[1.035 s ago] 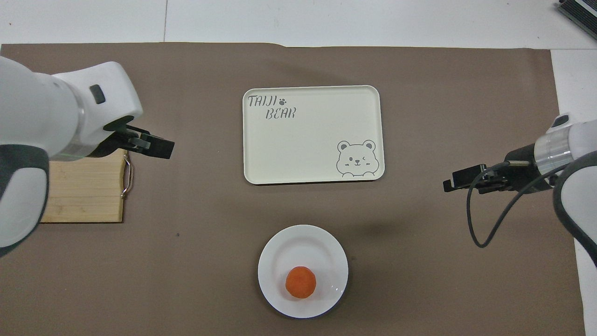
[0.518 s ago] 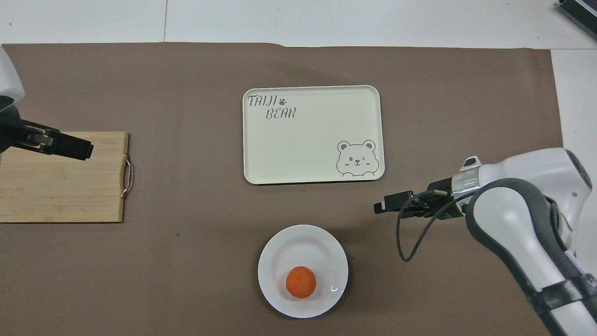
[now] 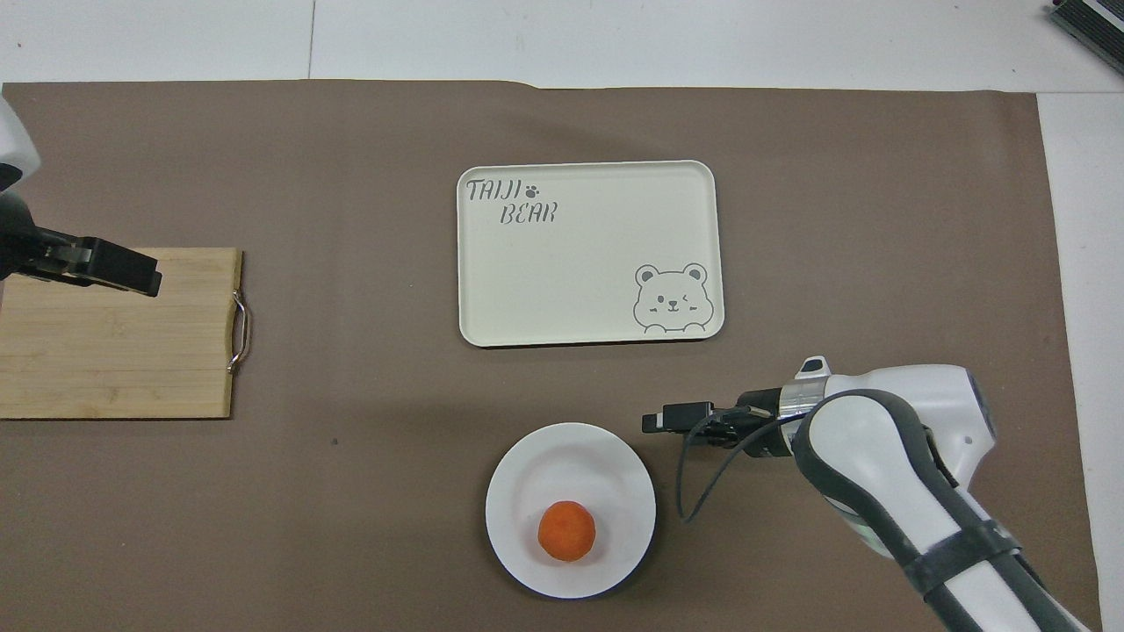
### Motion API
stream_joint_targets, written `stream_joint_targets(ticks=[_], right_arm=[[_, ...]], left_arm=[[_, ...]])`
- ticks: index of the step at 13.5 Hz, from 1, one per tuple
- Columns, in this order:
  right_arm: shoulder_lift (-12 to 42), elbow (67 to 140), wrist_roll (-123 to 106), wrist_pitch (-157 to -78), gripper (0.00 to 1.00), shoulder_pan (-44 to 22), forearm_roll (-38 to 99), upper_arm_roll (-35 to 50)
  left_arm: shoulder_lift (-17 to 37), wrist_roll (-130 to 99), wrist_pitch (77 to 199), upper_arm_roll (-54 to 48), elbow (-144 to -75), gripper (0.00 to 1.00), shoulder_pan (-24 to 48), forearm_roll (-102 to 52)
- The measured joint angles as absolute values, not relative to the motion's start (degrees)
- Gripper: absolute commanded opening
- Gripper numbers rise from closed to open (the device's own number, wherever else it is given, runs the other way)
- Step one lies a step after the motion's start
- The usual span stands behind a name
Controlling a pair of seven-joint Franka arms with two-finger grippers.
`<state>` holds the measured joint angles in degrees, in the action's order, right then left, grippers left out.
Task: Place orange and plate with both arms
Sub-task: 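Lower the right gripper onto the plate rim and close it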
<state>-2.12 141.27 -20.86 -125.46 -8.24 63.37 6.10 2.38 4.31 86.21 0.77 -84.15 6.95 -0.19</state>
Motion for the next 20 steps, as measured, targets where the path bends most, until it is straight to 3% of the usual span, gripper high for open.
stream_joint_targets(ticks=[13, 20], right_arm=[[-2.1, 150.0, -28.3, -131.9, 1.00, -17.0, 78.7, 6.1], [-3.3, 151.9, -30.8, -132.4, 1.00, -18.6, 79.5, 6.1]], left_arm=[[1.9, 2.1, 86.1, 0.8, -84.3, 1.00, 6.4, -0.2], [1.9, 2.1, 86.1, 0.8, -84.3, 1.00, 6.4, -0.2]])
